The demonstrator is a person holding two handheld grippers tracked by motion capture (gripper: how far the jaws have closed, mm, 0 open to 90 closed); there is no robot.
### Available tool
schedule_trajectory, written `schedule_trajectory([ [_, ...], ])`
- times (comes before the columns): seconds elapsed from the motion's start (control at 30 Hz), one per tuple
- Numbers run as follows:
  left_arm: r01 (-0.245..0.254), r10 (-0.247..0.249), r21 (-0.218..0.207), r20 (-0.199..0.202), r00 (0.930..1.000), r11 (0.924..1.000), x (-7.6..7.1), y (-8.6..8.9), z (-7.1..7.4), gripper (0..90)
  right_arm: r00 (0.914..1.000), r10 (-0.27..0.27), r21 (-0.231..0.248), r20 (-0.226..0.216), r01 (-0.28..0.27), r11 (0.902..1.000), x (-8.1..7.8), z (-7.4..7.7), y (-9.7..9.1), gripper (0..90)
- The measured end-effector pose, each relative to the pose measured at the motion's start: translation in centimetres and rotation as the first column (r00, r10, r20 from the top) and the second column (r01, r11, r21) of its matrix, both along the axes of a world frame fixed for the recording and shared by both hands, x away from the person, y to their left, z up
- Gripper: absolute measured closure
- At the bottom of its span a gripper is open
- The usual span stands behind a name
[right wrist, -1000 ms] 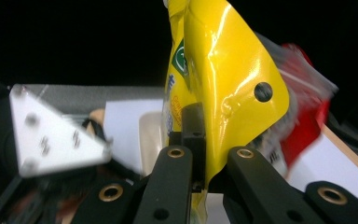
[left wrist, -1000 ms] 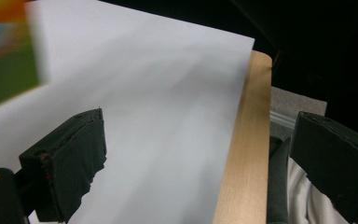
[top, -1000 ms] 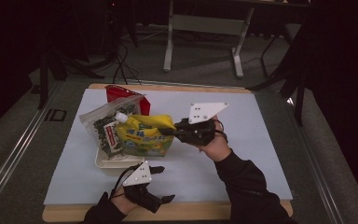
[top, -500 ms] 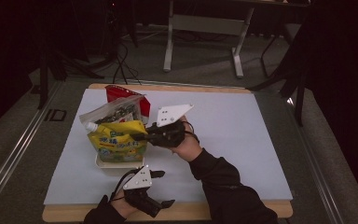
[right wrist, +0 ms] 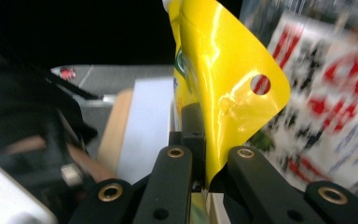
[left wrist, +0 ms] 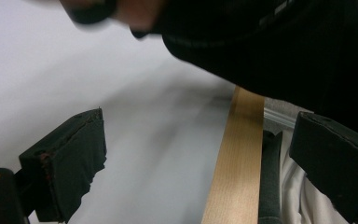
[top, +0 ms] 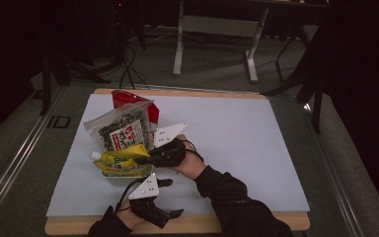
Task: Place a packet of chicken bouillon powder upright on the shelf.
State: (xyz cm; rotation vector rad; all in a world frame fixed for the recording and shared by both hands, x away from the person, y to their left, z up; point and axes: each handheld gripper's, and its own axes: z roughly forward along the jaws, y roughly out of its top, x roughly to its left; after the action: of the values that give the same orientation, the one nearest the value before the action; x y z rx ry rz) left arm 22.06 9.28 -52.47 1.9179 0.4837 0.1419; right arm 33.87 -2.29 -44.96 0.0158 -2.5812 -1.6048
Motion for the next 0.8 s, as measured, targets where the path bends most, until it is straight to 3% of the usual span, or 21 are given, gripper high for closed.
schedule_trajectory([
  [0.1,-0.003,0.003,0.0,-0.002,1.0,1.0,0.0,0.0,-0.1,5.0,0.9999,-0.01,0.002,-0.001,0.01,0.9999,0.1,-0.1,-0.3,88.5],
  [0.23,0.001,-0.001,-0.002,-0.002,1.0,1.0,0.0,-0.1,-0.1,5.0,0.9995,-0.03,0.012,0.012,0.03,0.9995,-0.2,0.5,-0.7,71.7],
  [0.43,-0.003,0.003,-0.005,-0.003,1.0,1.0,0.1,-0.1,-0.1,5.0,0.9957,-0.09,0.014,0.022,0.09,0.9959,0.1,0.9,-3.1,58.6],
  [0.6,-0.006,0.006,-0.005,-0.002,1.0,1.0,0.1,-0.1,-0.1,5.0,0.9898,-0.139,0.013,0.03,0.139,0.9902,0.2,0.7,-5.1,54.6],
  [0.8,-0.005,0.005,-0.001,0.001,1.0,1.0,0.0,-0.2,-0.1,5.0,0.9747,-0.221,-0.014,0.035,0.222,0.975,-0.1,-0.6,-8.4,45.5],
])
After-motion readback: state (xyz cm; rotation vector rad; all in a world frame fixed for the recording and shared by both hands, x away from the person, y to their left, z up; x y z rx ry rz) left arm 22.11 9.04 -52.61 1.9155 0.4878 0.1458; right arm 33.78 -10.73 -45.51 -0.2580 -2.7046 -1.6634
